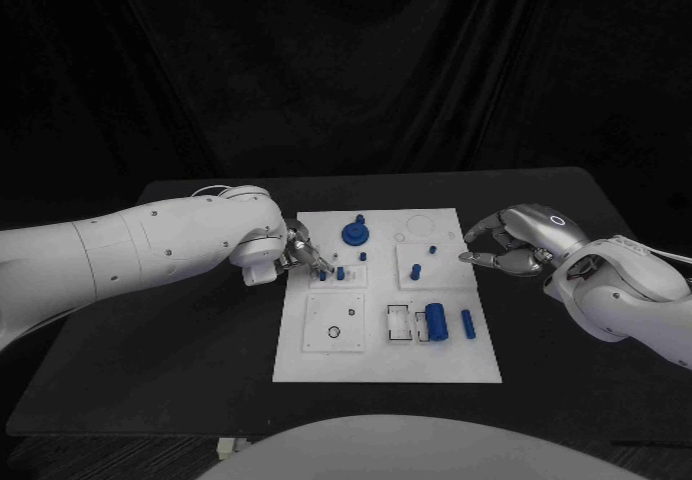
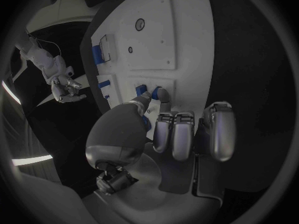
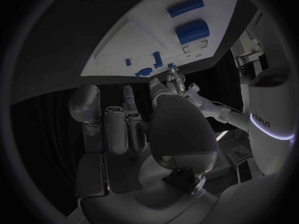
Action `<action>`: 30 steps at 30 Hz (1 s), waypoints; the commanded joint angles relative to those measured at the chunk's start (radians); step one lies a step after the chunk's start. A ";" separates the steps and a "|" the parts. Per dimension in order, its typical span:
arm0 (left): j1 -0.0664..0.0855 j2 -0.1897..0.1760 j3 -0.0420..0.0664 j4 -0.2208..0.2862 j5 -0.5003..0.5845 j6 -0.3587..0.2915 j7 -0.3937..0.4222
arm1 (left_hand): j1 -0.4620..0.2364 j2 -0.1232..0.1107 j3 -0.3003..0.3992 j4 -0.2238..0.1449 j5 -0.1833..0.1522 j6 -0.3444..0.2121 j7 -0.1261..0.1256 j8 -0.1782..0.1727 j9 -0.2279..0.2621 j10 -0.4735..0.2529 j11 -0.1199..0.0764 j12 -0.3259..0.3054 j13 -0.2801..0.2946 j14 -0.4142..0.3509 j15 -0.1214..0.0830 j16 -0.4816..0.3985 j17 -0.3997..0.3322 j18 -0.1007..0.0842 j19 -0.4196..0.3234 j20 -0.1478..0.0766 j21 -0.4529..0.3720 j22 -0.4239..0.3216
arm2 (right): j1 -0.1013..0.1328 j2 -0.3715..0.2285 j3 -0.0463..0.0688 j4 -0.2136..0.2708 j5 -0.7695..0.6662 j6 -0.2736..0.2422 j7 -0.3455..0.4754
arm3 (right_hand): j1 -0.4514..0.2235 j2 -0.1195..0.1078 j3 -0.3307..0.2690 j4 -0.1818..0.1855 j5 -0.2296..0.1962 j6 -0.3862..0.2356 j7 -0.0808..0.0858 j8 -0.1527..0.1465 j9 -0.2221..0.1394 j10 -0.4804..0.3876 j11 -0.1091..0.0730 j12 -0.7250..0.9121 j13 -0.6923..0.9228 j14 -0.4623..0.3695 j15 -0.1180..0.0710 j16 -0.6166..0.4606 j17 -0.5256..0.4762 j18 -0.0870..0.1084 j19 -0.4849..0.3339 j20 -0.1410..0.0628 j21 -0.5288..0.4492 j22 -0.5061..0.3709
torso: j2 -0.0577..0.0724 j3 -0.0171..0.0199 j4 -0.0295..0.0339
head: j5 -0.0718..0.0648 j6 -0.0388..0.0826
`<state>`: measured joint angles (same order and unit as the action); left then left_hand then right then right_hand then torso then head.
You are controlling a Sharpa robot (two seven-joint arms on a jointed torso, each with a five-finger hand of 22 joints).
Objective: Assemble the parts on the task board
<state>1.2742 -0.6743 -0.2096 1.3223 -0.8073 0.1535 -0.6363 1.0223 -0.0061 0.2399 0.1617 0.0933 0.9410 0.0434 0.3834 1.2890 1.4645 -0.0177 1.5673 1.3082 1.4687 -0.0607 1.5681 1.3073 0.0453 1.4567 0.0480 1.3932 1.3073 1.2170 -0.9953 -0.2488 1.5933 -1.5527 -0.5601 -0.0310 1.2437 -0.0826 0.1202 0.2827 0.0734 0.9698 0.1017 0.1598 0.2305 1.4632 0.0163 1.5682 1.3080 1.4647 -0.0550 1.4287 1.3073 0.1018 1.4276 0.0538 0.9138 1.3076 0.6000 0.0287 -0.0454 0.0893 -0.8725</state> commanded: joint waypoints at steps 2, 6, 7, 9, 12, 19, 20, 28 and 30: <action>-0.009 0.002 -0.005 -0.002 0.003 0.022 -0.018 | -0.055 -0.001 -0.054 0.049 -0.039 -0.014 0.003 0.022 0.031 0.106 -0.001 0.003 0.263 0.102 -0.002 0.003 0.263 0.001 -0.003 0.003 -0.006 0.202 | -0.003 0.000 0.001 -0.001 -0.002 0.002 -0.008 | 0.006 0.002 -0.002 -0.006 0.005 0.006 0.001 -0.005 -0.002 0.108 0.006 0.003 0.263 0.071 0.007 -0.004 0.105 0.006 -0.001 0.005 -0.004 0.119 | 0.000 -0.0002 -0.0002 | 0.002 0.000; -0.009 0.000 -0.005 -0.004 0.003 0.018 -0.018 | -0.076 -0.006 -0.087 0.076 -0.044 -0.016 0.001 0.037 0.044 0.106 -0.002 0.003 0.263 0.102 -0.004 0.003 0.263 0.001 -0.002 0.002 -0.005 0.202 | -0.004 0.001 0.001 -0.003 -0.002 0.002 -0.007 | 0.006 0.002 -0.002 -0.006 0.005 0.006 0.001 -0.005 -0.002 0.108 0.006 0.003 0.263 0.071 0.007 -0.004 0.105 0.006 -0.001 0.005 -0.004 0.119 | 0.000 -0.0010 -0.0011 | 0.003 0.000; -0.009 -0.001 -0.005 -0.004 0.003 0.017 -0.017 | -0.077 -0.005 -0.090 0.079 -0.044 -0.016 0.001 0.038 0.044 0.106 -0.002 0.003 0.263 0.102 -0.004 0.003 0.263 0.001 -0.002 0.001 -0.005 0.202 | -0.004 0.001 0.001 -0.003 -0.002 0.002 -0.007 | 0.006 0.002 -0.002 -0.006 0.005 0.006 0.001 -0.005 -0.002 0.108 0.006 0.003 0.263 0.071 0.007 -0.004 0.105 0.006 -0.001 0.005 -0.004 0.119 | 0.000 -0.0011 -0.0011 | 0.002 0.000; -0.009 -0.003 -0.005 -0.004 0.003 0.012 -0.015 | -0.081 -0.005 -0.097 0.086 -0.045 -0.018 0.001 0.041 0.045 0.106 -0.003 0.003 0.263 0.102 -0.004 0.003 0.263 0.001 -0.002 0.001 -0.005 0.202 | -0.005 0.001 0.001 -0.003 -0.002 0.002 -0.007 | 0.006 0.002 -0.002 -0.006 0.005 0.006 0.001 -0.005 -0.002 0.108 0.006 0.003 0.263 0.071 0.007 -0.004 0.105 0.006 -0.001 0.005 -0.004 0.119 | 0.000 -0.0010 -0.0012 | 0.002 0.000; -0.009 -0.009 -0.005 -0.002 0.003 -0.010 -0.002 | -0.101 -0.010 -0.130 0.117 -0.046 -0.015 -0.002 0.055 0.046 0.106 -0.005 0.003 0.263 0.102 -0.007 0.003 0.263 0.001 -0.001 -0.001 -0.003 0.203 | -0.005 0.001 0.001 -0.004 -0.002 0.002 -0.006 | 0.006 0.002 -0.002 -0.006 0.005 0.006 0.001 -0.005 -0.002 0.108 0.006 0.003 0.263 0.071 0.007 -0.004 0.105 0.006 -0.001 0.005 -0.004 0.119 | 0.000 -0.0007 -0.0009 | 0.002 0.000; -0.005 -0.037 -0.005 0.021 0.003 -0.112 0.075 | -0.121 -0.013 -0.176 0.130 -0.046 -0.010 -0.006 0.078 0.046 0.106 -0.009 0.003 0.263 0.102 -0.011 0.003 0.263 -0.001 0.005 -0.006 0.005 0.205 | -0.005 0.001 0.001 -0.005 -0.002 0.002 -0.005 | 0.006 0.002 -0.002 -0.006 0.005 0.006 0.001 -0.005 -0.002 0.108 0.006 0.003 0.263 0.071 0.007 -0.004 0.105 0.006 -0.001 0.005 -0.004 0.119 | -0.001 0.0001 -0.0005 | -0.003 0.000; -0.002 -0.042 -0.005 0.026 0.003 -0.128 0.090 | -0.124 -0.014 -0.184 0.130 -0.046 -0.009 -0.007 0.081 0.046 0.106 -0.010 0.003 0.263 0.102 -0.011 0.003 0.263 -0.002 0.006 -0.006 0.008 0.206 | -0.005 0.001 0.001 -0.005 -0.002 0.002 -0.005 | 0.006 0.002 -0.002 -0.006 0.005 0.006 0.001 -0.005 -0.002 0.108 0.006 0.003 0.263 0.071 0.007 -0.004 0.105 0.006 -0.001 0.005 -0.004 0.119 | -0.001 0.0000 -0.0007 | -0.003 0.000; 0.046 -0.077 -0.005 0.080 -0.116 -0.264 0.344 | -0.061 -0.008 -0.213 0.119 -0.044 -0.003 -0.015 0.116 0.047 0.106 -0.015 0.003 0.263 0.102 -0.015 0.003 0.263 -0.010 0.027 -0.011 0.041 0.217 | -0.005 -0.001 0.001 -0.006 -0.002 0.002 -0.004 | 0.007 0.002 -0.002 -0.007 0.005 0.005 0.001 -0.007 -0.002 0.108 0.006 0.003 0.263 0.071 0.007 -0.006 0.103 0.007 -0.002 0.005 -0.008 0.118 | 0.000 -0.0012 -0.0013 | -0.006 0.000; 0.064 -0.081 -0.005 0.096 -0.161 -0.289 0.415 | -0.008 -0.014 -0.231 0.117 -0.042 0.003 -0.017 0.155 0.048 0.106 -0.019 0.003 0.263 0.102 -0.017 0.003 0.263 -0.014 0.040 -0.013 0.061 0.223 | -0.005 -0.002 0.001 -0.005 -0.002 -0.001 -0.002 | 0.007 0.002 -0.002 -0.007 0.005 0.005 0.001 -0.007 -0.002 0.108 0.006 0.003 0.263 0.071 0.007 -0.006 0.103 0.006 -0.001 0.005 -0.007 0.119 | 0.000 -0.0015 -0.0018 | -0.007 0.000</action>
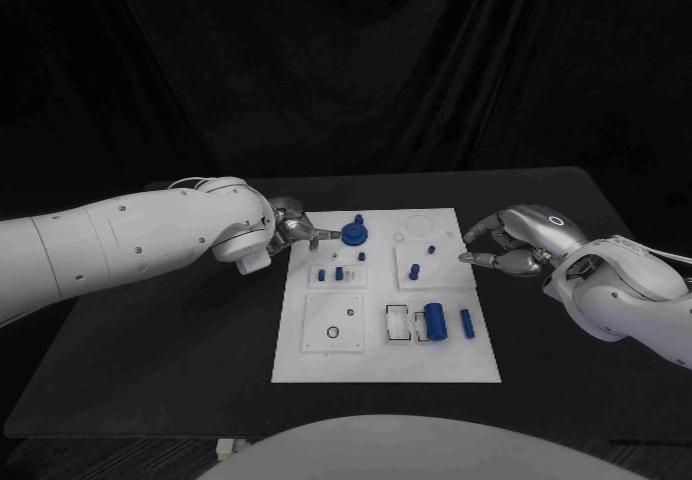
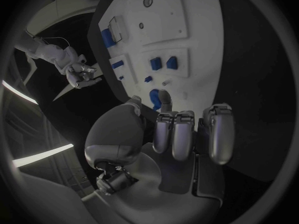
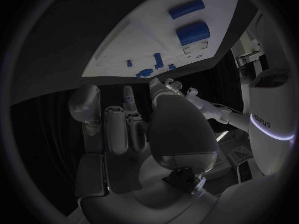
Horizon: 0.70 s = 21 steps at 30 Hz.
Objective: Assemble the parts on the task board
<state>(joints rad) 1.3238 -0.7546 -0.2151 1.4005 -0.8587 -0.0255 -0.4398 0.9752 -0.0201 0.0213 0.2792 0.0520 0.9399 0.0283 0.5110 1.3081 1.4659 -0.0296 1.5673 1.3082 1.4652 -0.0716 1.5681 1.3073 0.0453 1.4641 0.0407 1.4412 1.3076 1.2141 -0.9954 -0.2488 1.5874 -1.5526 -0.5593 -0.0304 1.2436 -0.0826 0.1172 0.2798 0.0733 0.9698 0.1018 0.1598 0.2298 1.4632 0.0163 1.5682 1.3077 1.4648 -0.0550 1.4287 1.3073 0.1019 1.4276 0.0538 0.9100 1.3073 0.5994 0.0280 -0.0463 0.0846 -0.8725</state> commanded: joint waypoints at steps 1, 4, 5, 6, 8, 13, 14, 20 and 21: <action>0.025 0.001 0.001 0.021 -0.136 -0.117 0.258 | 0.056 -0.002 -0.015 -0.006 0.000 0.005 -0.003 0.037 0.030 0.105 -0.007 0.003 0.263 0.106 -0.007 0.003 0.263 -0.017 0.037 -0.005 0.021 0.226 | -0.002 -0.003 0.001 0.001 -0.002 -0.003 -0.002 | 0.007 0.002 0.000 -0.004 0.006 0.005 0.001 -0.007 -0.002 0.108 0.006 0.003 0.263 0.071 0.007 -0.006 0.103 0.007 -0.001 0.005 -0.003 0.119 | 0.000 -0.0008 -0.0009 | -0.003 0.000; 0.044 0.012 0.001 0.019 -0.225 -0.126 0.354 | 0.181 -0.010 -0.027 -0.040 0.004 -0.056 0.009 0.031 0.023 0.105 0.004 0.003 0.263 0.106 0.003 0.003 0.263 -0.013 0.023 0.001 0.007 0.221 | -0.002 -0.005 0.001 0.001 -0.002 -0.007 0.002 | 0.007 0.002 0.000 -0.004 0.006 0.005 0.001 -0.007 -0.002 0.108 0.006 0.003 0.263 0.071 0.007 -0.006 0.103 0.007 -0.001 0.005 -0.003 0.119 | 0.001 -0.0007 -0.0014 | -0.004 0.000; 0.048 0.017 0.001 0.013 -0.261 -0.128 0.396 | 0.209 -0.013 -0.031 -0.044 0.001 -0.086 0.019 0.017 0.018 0.105 0.013 0.003 0.263 0.106 0.010 0.003 0.263 -0.011 0.015 0.007 -0.002 0.217 | -0.002 -0.004 0.001 0.001 -0.001 -0.010 0.005 | 0.007 0.001 0.000 -0.003 0.005 0.006 0.001 -0.007 -0.002 0.108 0.007 0.003 0.263 0.071 0.007 -0.005 0.104 0.006 -0.001 0.005 -0.003 0.119 | 0.001 -0.0005 -0.0013 | -0.005 0.000; 0.052 0.023 0.001 0.006 -0.294 -0.134 0.439 | 0.229 -0.013 -0.033 -0.047 0.002 -0.105 0.027 0.001 0.010 0.103 0.020 0.001 0.261 0.106 0.016 0.003 0.263 -0.009 0.008 0.012 -0.010 0.215 | -0.002 -0.004 0.001 0.001 0.002 -0.014 0.009 | 0.007 0.001 0.000 -0.003 0.005 0.006 0.001 -0.007 -0.002 0.108 0.007 0.003 0.263 0.071 0.007 -0.005 0.104 0.006 -0.001 0.005 -0.003 0.119 | 0.001 -0.0003 -0.0011 | -0.006 0.000; 0.056 0.033 0.001 -0.008 -0.345 -0.140 0.501 | 0.317 -0.010 -0.019 -0.071 0.002 -0.159 0.049 -0.066 -0.035 0.043 0.037 -0.061 0.217 0.083 0.030 -0.021 0.237 -0.009 0.002 0.023 -0.013 0.214 | -0.002 -0.003 0.001 0.002 0.006 -0.020 0.017 | 0.007 0.002 0.000 -0.003 0.007 0.007 0.001 -0.006 -0.002 0.108 0.006 0.003 0.263 0.071 0.007 -0.005 0.104 0.006 -0.001 0.005 -0.001 0.119 | 0.002 0.0002 -0.0010 | -0.008 0.000; 0.055 0.063 0.001 -0.048 -0.511 -0.137 0.586 | 0.412 -0.019 -0.005 -0.094 0.007 -0.267 0.070 -0.145 -0.081 -0.091 0.052 -0.198 0.132 -0.029 0.048 -0.137 0.118 0.008 -0.065 0.043 -0.081 0.192 | -0.002 -0.006 0.001 0.005 0.011 -0.032 0.030 | 0.008 0.002 0.000 -0.002 0.017 0.011 0.001 -0.006 -0.001 0.108 0.006 0.003 0.263 0.072 0.007 -0.004 0.105 0.006 -0.001 0.005 0.000 0.120 | 0.005 -0.0004 -0.0016 | -0.011 0.000; 0.048 0.073 0.001 -0.063 -0.563 -0.140 0.596 | 0.425 -0.021 0.001 -0.099 0.008 -0.283 0.071 -0.156 -0.089 -0.086 0.053 -0.191 0.137 -0.031 0.050 -0.138 0.117 0.008 -0.067 0.045 -0.081 0.191 | -0.002 -0.007 0.001 0.006 0.012 -0.033 0.031 | 0.009 0.001 -0.001 -0.002 0.020 0.012 0.000 -0.006 -0.001 0.108 0.006 0.003 0.263 0.072 0.007 -0.003 0.106 0.006 0.000 0.005 0.001 0.120 | 0.005 -0.0005 -0.0017 | -0.011 0.000; 0.003 0.118 0.000 -0.134 -0.735 -0.172 0.619 | 0.499 -0.048 0.054 -0.122 0.111 -0.383 0.063 -0.218 -0.152 -0.393 0.053 -0.568 -0.106 0.099 0.050 -0.003 0.257 -0.007 -0.015 0.059 -0.013 0.213 | -0.002 -0.011 0.001 0.010 0.014 -0.036 0.035 | 0.009 0.001 -0.001 -0.002 0.020 0.012 0.000 -0.006 -0.001 0.108 0.006 0.003 0.263 0.072 0.007 -0.003 0.106 0.006 0.000 0.005 0.001 0.120 | 0.004 0.0010 -0.0055 | -0.005 0.000; -0.005 0.127 0.001 -0.148 -0.754 -0.181 0.624 | 0.507 -0.050 0.062 -0.125 0.119 -0.385 0.061 -0.226 -0.167 -0.384 0.051 -0.563 -0.105 0.104 0.049 0.001 0.262 -0.009 -0.010 0.060 -0.005 0.215 | -0.002 -0.011 0.001 0.011 0.014 -0.036 0.035 | 0.009 0.001 -0.001 -0.002 0.020 0.012 0.000 -0.006 -0.001 0.108 0.006 0.003 0.263 0.072 0.007 -0.003 0.106 0.006 0.000 0.005 0.001 0.120 | 0.006 0.0006 -0.0063 | -0.005 0.000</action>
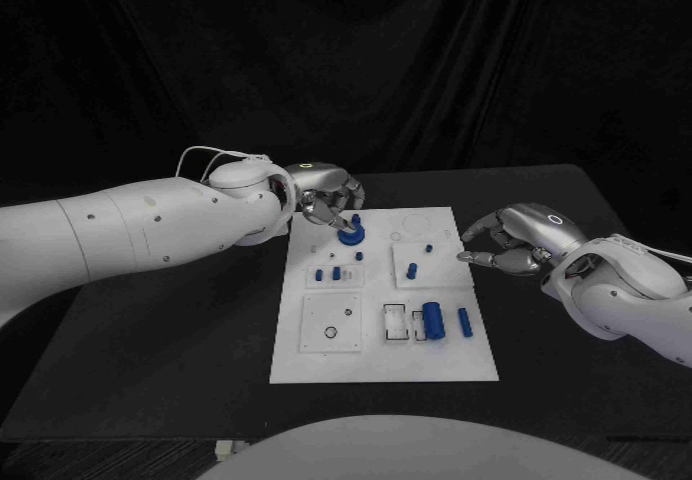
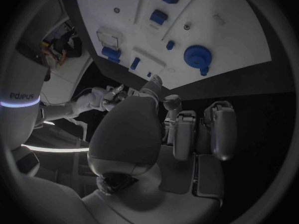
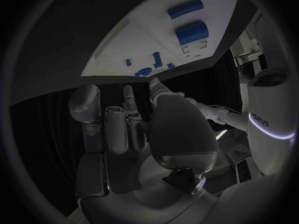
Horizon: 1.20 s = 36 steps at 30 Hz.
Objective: Assemble the parts on the task board
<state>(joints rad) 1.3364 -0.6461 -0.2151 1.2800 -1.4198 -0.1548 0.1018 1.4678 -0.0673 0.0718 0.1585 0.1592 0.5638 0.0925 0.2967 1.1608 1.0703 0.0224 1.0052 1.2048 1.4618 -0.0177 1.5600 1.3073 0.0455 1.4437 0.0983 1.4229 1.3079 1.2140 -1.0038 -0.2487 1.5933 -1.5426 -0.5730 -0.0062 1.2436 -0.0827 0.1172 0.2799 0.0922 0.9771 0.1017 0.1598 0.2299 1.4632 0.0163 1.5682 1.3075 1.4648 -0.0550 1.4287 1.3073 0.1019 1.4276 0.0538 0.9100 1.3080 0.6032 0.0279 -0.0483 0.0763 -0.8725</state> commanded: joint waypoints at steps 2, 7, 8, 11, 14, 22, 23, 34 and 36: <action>-0.034 0.032 0.001 -0.049 -0.218 -0.066 0.088 | 0.033 -0.017 0.041 -0.006 0.027 0.004 -0.006 -0.035 -0.080 -0.007 -0.004 -0.035 -0.030 0.109 -0.008 0.011 0.263 -0.011 0.019 0.004 0.024 0.218 | -0.002 -0.004 0.001 0.007 0.004 -0.022 0.012 | 0.009 0.001 -0.001 -0.002 0.001 0.005 0.001 -0.006 -0.002 0.108 0.006 0.003 0.263 0.072 0.007 -0.003 0.106 0.006 0.000 0.005 0.001 0.119 | 0.003 -0.0003 -0.0043 | 0.002 0.000; -0.059 0.062 0.001 -0.084 -0.245 -0.092 0.096 | 0.034 -0.035 0.064 -0.003 0.026 0.015 -0.001 -0.053 -0.140 0.007 0.001 -0.021 -0.025 0.109 -0.007 0.011 0.263 -0.016 0.033 0.005 0.042 0.224 | -0.002 -0.009 0.001 0.012 0.004 -0.023 0.013 | 0.011 -0.001 -0.001 -0.003 0.006 0.006 0.000 -0.006 -0.002 0.108 0.006 0.003 0.263 0.072 0.007 -0.004 0.105 0.006 0.000 0.005 0.000 0.119 | 0.005 -0.0021 -0.0031 | 0.000 0.000; -0.063 0.067 0.001 -0.088 -0.248 -0.095 0.096 | 0.034 -0.037 0.068 -0.001 0.024 0.020 0.000 -0.054 -0.149 -0.008 0.002 -0.038 -0.036 0.109 -0.006 0.011 0.263 -0.015 0.032 0.005 0.042 0.223 | -0.002 -0.010 0.001 0.012 0.004 -0.023 0.013 | 0.012 -0.001 -0.001 -0.004 0.010 0.007 0.000 -0.006 -0.002 0.108 0.005 0.003 0.263 0.072 0.007 -0.004 0.105 0.006 -0.001 0.005 -0.001 0.119 | 0.005 -0.0018 -0.0026 | 0.000 0.000; -0.070 0.078 0.001 -0.098 -0.253 -0.106 0.098 | 0.028 -0.045 0.080 0.005 0.019 0.028 0.005 -0.061 -0.182 -0.107 0.008 -0.146 -0.104 0.109 -0.001 0.011 0.263 -0.015 0.030 0.006 0.041 0.222 | -0.002 -0.012 0.001 0.013 0.004 -0.023 0.013 | 0.014 -0.001 -0.001 -0.004 0.017 0.007 0.000 -0.007 -0.002 0.108 0.005 0.003 0.263 0.071 0.007 -0.004 0.105 0.006 0.000 0.005 -0.001 0.119 | 0.006 -0.0015 -0.0026 | 0.003 0.000; -0.075 0.086 0.001 -0.103 -0.256 -0.119 0.100 | 0.027 -0.051 0.091 0.009 0.018 0.045 0.006 -0.061 -0.205 -0.205 0.015 -0.258 -0.177 0.109 0.001 0.011 0.263 -0.014 0.029 0.007 0.040 0.222 | -0.002 -0.013 0.001 0.014 0.004 -0.023 0.013 | 0.014 -0.001 -0.001 -0.004 0.017 0.007 0.000 -0.007 -0.002 0.108 0.005 0.003 0.263 0.071 0.007 -0.004 0.105 0.006 0.000 0.005 -0.001 0.119 | 0.007 -0.0021 -0.0036 | 0.003 0.000; -0.082 0.093 0.001 -0.103 -0.258 -0.132 0.102 | 0.017 -0.066 0.111 0.015 0.014 0.093 0.013 -0.060 -0.261 -0.295 0.031 -0.332 -0.220 0.066 0.011 -0.025 0.218 -0.012 0.020 0.011 0.031 0.218 | -0.002 -0.011 0.001 0.013 0.004 -0.023 0.012 | 0.015 -0.002 -0.001 -0.005 0.022 0.008 0.000 -0.008 -0.002 0.108 0.005 0.003 0.263 0.071 0.007 -0.005 0.104 0.006 0.000 0.005 -0.002 0.119 | 0.008 -0.0038 -0.0063 | 0.005 0.000; -0.083 0.094 0.001 -0.103 -0.258 -0.132 0.102 | 0.016 -0.067 0.112 0.015 0.013 0.096 0.013 -0.060 -0.264 -0.302 0.032 -0.340 -0.225 0.058 0.011 -0.032 0.210 -0.012 0.020 0.011 0.031 0.218 | -0.002 -0.011 0.001 0.013 0.004 -0.023 0.012 | 0.015 -0.002 -0.001 -0.005 0.022 0.008 0.000 -0.008 -0.002 0.108 0.005 0.003 0.263 0.071 0.007 -0.005 0.104 0.006 0.000 0.005 -0.002 0.119 | 0.009 -0.0038 -0.0064 | 0.006 0.000; -0.098 0.096 0.001 -0.106 -0.259 -0.105 0.089 | -0.003 -0.083 0.133 0.015 0.008 0.145 0.020 -0.093 -0.354 -0.330 0.044 -0.505 -0.392 0.034 0.019 -0.057 0.172 -0.011 0.017 0.018 0.026 0.217 | -0.003 -0.008 0.000 0.006 0.004 -0.022 0.012 | 0.020 -0.002 -0.001 -0.006 0.039 0.009 0.000 -0.010 -0.004 0.108 0.005 0.003 0.263 0.071 0.006 -0.005 0.104 0.006 0.000 0.005 -0.003 0.119 | 0.009 -0.0034 -0.0073 | 0.008 0.000; -0.101 0.097 0.001 -0.108 -0.259 -0.098 0.085 | -0.005 -0.083 0.133 0.015 0.008 0.148 0.021 -0.096 -0.358 -0.329 0.044 -0.508 -0.397 0.033 0.020 -0.059 0.170 -0.011 0.017 0.018 0.026 0.217 | -0.004 -0.007 0.000 0.005 0.004 -0.023 0.013 | 0.021 -0.002 0.000 -0.006 0.046 0.010 0.000 -0.011 -0.004 0.108 0.005 0.003 0.263 0.071 0.006 -0.005 0.104 0.006 0.000 0.004 -0.003 0.119 | 0.009 -0.0033 -0.0073 | 0.008 0.000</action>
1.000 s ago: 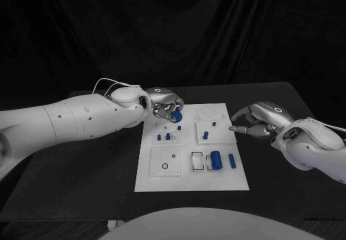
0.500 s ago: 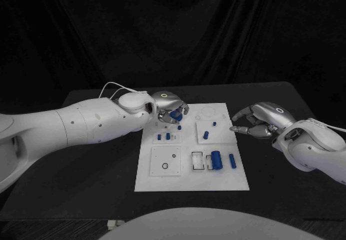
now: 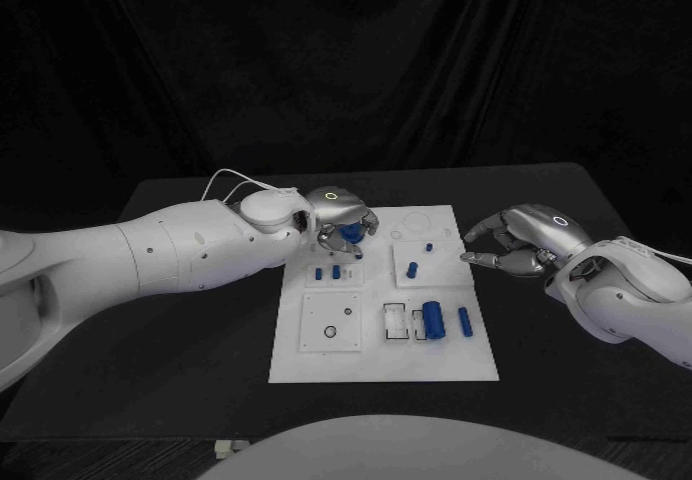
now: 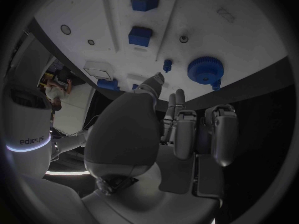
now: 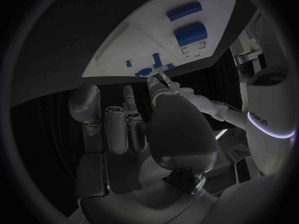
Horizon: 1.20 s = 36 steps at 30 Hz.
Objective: Assemble the parts on the task board
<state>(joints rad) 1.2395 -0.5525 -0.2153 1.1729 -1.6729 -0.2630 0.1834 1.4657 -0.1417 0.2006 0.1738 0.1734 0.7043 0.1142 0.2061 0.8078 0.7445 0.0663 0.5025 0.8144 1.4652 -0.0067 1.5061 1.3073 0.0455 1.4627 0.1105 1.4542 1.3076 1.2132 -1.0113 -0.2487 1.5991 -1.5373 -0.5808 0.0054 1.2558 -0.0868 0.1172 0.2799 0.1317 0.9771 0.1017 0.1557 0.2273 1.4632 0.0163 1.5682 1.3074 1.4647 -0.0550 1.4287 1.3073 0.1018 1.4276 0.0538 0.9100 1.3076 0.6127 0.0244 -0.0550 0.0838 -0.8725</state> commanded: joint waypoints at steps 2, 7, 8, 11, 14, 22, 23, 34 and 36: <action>-0.007 0.004 0.001 -0.004 -0.005 0.016 0.000 | -0.004 -0.009 0.003 0.000 -0.006 0.010 -0.001 -0.007 -0.007 -0.003 0.001 -0.007 -0.009 0.029 0.009 -0.006 0.169 -0.011 -0.002 0.006 -0.005 0.217 | -0.003 0.001 0.000 -0.001 -0.001 -0.015 0.001 | 0.010 0.002 0.000 -0.006 0.011 0.010 0.000 -0.007 -0.002 0.108 0.005 0.003 0.263 0.071 0.006 -0.005 0.103 0.006 0.000 0.004 -0.003 0.119 | 0.000 0.0001 -0.0004 | 0.000 0.000; -0.014 0.006 0.001 -0.011 -0.005 0.028 -0.009 | -0.015 -0.006 0.001 0.002 -0.001 0.021 0.000 -0.015 -0.019 0.014 0.003 0.000 -0.011 0.027 0.013 -0.008 0.165 -0.010 -0.003 0.007 -0.007 0.217 | -0.003 0.002 0.000 -0.002 -0.001 -0.014 0.002 | 0.010 0.002 0.000 -0.006 0.013 0.010 0.000 -0.007 -0.002 0.108 0.005 0.003 0.263 0.071 0.006 -0.005 0.104 0.006 0.000 0.004 -0.004 0.119 | -0.001 0.0004 -0.0007 | -0.001 0.000; -0.015 0.007 0.001 -0.013 -0.005 0.030 -0.011 | -0.018 -0.005 0.000 0.003 0.001 0.023 0.001 -0.016 -0.021 0.015 0.004 0.001 -0.012 0.026 0.014 -0.008 0.164 -0.010 -0.004 0.007 -0.007 0.216 | -0.003 0.002 0.000 -0.002 -0.001 -0.014 0.002 | 0.010 0.002 0.000 -0.006 0.013 0.010 0.000 -0.007 -0.002 0.108 0.005 0.003 0.263 0.071 0.006 -0.005 0.104 0.006 0.000 0.004 -0.004 0.119 | -0.001 0.0003 -0.0003 | -0.001 0.000; -0.018 0.010 0.001 -0.022 -0.005 0.033 -0.009 | -0.021 -0.002 0.001 0.004 0.005 0.026 0.002 -0.017 -0.024 0.015 0.005 0.001 -0.012 0.023 0.015 -0.011 0.160 -0.010 -0.004 0.007 -0.008 0.216 | -0.004 0.003 0.000 -0.003 -0.001 -0.011 0.001 | 0.011 0.004 0.000 -0.005 0.023 0.011 0.000 -0.009 -0.002 0.108 0.005 0.003 0.263 0.071 0.007 -0.005 0.104 0.006 0.000 0.004 -0.004 0.119 | 0.000 0.0004 -0.0002 | -0.003 0.000; -0.021 0.014 0.001 -0.031 -0.005 0.031 -0.008 | -0.018 0.002 0.007 0.000 0.025 0.033 -0.004 -0.024 -0.033 0.014 0.005 -0.004 -0.018 0.020 0.015 -0.013 0.156 -0.010 -0.005 0.008 -0.009 0.216 | -0.004 0.003 0.000 -0.002 -0.001 -0.009 0.001 | 0.011 0.004 0.000 -0.005 0.027 0.011 0.000 -0.009 -0.002 0.108 0.005 0.003 0.263 0.071 0.007 -0.005 0.104 0.006 0.000 0.004 -0.005 0.119 | 0.000 0.0001 -0.0003 | -0.004 0.000; -0.028 0.027 0.001 -0.050 -0.005 0.025 -0.001 | -0.018 0.009 0.015 -0.002 0.035 0.051 -0.003 -0.025 -0.040 0.020 0.003 -0.005 -0.024 0.018 0.015 -0.016 0.151 -0.010 -0.004 0.008 -0.009 0.216 | -0.004 0.002 0.000 -0.002 -0.001 -0.007 0.000 | 0.011 0.004 0.000 -0.005 0.032 0.012 0.000 -0.010 -0.003 0.108 0.005 0.003 0.263 0.071 0.007 -0.005 0.103 0.006 0.000 0.004 -0.004 0.119 | 0.002 -0.0004 -0.0004 | -0.005 0.000; -0.029 0.029 0.001 -0.051 -0.005 0.024 0.000 | -0.018 0.011 0.017 -0.003 0.036 0.056 -0.003 -0.025 -0.042 0.023 0.002 -0.005 -0.025 0.018 0.014 -0.016 0.150 -0.010 -0.003 0.008 -0.008 0.216 | -0.004 0.002 0.000 -0.002 -0.001 -0.007 0.000 | 0.011 0.004 0.000 -0.005 0.032 0.012 0.000 -0.010 -0.003 0.108 0.005 0.003 0.263 0.071 0.007 -0.005 0.103 0.006 0.000 0.004 -0.004 0.119 | 0.001 -0.0005 -0.0005 | -0.005 0.000; -0.036 0.042 0.001 -0.063 -0.005 0.030 0.004 | -0.016 0.017 0.030 -0.008 0.043 0.078 -0.007 -0.028 -0.053 0.044 -0.003 -0.001 -0.031 0.015 0.012 -0.019 0.145 -0.010 -0.002 0.008 -0.007 0.217 | -0.004 0.003 0.000 -0.001 -0.001 -0.007 0.000 | 0.012 0.005 0.000 -0.005 0.037 0.012 0.000 -0.010 -0.003 0.108 0.005 0.003 0.263 0.071 0.007 -0.006 0.103 0.006 0.000 0.004 -0.004 0.119 | 0.001 -0.0002 -0.0003 | -0.008 0.000; -0.038 0.044 0.001 -0.066 -0.005 0.031 0.004 | -0.014 0.019 0.034 -0.010 0.047 0.085 -0.007 -0.029 -0.055 0.052 -0.004 0.001 -0.033 0.017 0.012 -0.018 0.145 -0.011 0.001 0.008 -0.004 0.218 | -0.004 0.003 0.000 -0.001 -0.001 -0.007 0.000 | 0.012 0.005 0.000 -0.005 0.037 0.012 0.000 -0.010 -0.003 0.108 0.005 0.003 0.263 0.071 0.007 -0.006 0.103 0.006 0.000 0.004 -0.004 0.119 | 0.000 0.0001 0.0000 | -0.008 0.000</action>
<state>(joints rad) 1.2031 -0.5116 -0.2152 1.1073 -1.6770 -0.2390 0.1754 1.4530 -0.1326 0.2311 0.1628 0.2163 0.7859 0.1064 0.1795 0.7523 0.7920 0.0622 0.4982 0.7822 1.4650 0.0003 1.4907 1.3079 0.0454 1.4587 0.1143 1.4501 1.3074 1.2116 -1.0078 -0.2488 1.5969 -1.5367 -0.5804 0.0068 1.2596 -0.0830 0.1172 0.2799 0.1657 0.9843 0.1018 0.1518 0.2256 1.4632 0.0163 1.5682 1.3073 1.4648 -0.0550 1.4287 1.3073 0.1018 1.4276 0.0538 0.9100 1.3073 0.6136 0.0241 -0.0551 0.0757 -0.8725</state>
